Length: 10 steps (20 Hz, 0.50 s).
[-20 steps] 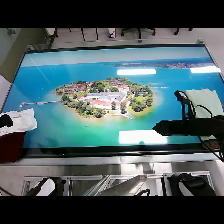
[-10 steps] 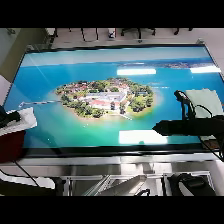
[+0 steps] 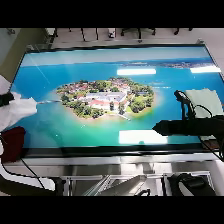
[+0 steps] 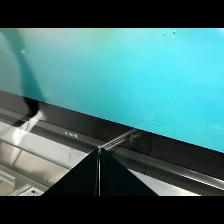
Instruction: Fold the shirts.
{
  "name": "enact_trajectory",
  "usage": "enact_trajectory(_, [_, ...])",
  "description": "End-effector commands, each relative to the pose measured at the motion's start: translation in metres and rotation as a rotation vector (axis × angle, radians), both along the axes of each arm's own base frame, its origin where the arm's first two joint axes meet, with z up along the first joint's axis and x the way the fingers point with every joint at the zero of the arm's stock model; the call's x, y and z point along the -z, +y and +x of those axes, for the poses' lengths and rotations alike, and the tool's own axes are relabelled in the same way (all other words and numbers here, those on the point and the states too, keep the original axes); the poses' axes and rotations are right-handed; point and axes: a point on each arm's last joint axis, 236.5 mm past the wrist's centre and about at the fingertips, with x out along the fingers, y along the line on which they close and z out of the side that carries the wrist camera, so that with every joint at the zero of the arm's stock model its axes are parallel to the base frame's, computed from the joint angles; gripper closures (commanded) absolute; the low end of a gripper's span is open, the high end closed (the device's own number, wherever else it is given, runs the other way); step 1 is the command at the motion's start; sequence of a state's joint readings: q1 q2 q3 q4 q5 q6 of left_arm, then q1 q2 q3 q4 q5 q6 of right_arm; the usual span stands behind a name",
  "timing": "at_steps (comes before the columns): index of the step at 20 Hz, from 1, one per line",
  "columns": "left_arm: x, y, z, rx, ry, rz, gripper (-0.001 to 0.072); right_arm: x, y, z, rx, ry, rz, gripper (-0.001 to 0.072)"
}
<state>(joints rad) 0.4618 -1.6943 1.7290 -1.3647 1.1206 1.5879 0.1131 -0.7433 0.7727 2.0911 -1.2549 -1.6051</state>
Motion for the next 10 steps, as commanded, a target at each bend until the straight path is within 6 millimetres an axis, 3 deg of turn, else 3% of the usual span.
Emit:
enact_trajectory(1, [-0.105,-0.081,0.017,0.132,-0.118,0.034,0.0686,0.000,0.000,0.001,0.002,-0.004,0.001,0.0687])
enact_trajectory(4, [-0.166,-0.217,0.018,0.368,-0.245,-0.120,0.0686,-0.001,0.000,0.003,0.005,-0.010,0.002,0.0687])
enact_trajectory(6, [-0.186,-0.324,0.000,0.573,-0.279,-0.286,0.0686,-0.001,0.000,0.003,0.006,-0.010,0.002,0.0687])
enact_trajectory(8, [-0.180,-0.404,-0.024,0.712,-0.241,-0.381,0.0686,-0.001,0.000,0.003,0.006,-0.011,0.002,0.0687])
enact_trajectory(10, [-0.147,-0.467,-0.052,0.821,-0.145,-0.423,0.0686,-0.002,0.000,0.007,0.014,-0.025,0.004,0.0687])
